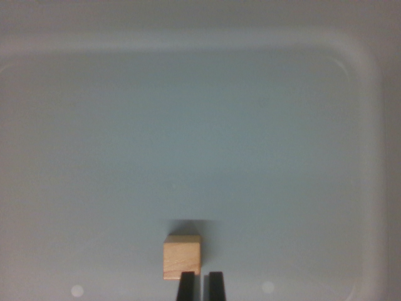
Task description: Push wooden cube
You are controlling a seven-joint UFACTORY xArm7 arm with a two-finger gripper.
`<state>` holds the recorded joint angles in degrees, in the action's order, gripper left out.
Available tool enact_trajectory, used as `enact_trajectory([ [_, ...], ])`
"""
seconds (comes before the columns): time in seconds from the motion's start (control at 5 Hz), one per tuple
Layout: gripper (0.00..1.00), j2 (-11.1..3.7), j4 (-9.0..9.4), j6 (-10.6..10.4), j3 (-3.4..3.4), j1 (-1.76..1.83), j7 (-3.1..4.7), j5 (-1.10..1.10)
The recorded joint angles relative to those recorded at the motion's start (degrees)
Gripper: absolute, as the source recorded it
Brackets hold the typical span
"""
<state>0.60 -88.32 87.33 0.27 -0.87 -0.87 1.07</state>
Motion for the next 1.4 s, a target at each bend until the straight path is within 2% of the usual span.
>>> enact_trajectory([
  [0.2, 0.0, 0.0, 0.0, 0.0, 0.0, 0.0, 0.0, 0.0],
  [0.4, 0.0, 0.0, 1.43, -1.28, 0.1, 0.05, -0.18, -0.12],
  [0.6, 0.0, 0.0, 1.43, -1.28, 0.1, 0.05, -0.18, -0.12],
  [0.8, 0.0, 0.01, 3.06, -2.75, 0.22, 0.1, -0.4, -0.26],
  [1.0, 0.0, 0.01, 3.06, -2.75, 0.22, 0.1, -0.4, -0.26],
  [1.2, 0.0, 0.01, 4.82, -4.32, 0.35, 0.15, -0.62, -0.41],
  [1.4, 0.0, 0.01, 4.82, -4.32, 0.35, 0.15, -0.62, -0.41],
])
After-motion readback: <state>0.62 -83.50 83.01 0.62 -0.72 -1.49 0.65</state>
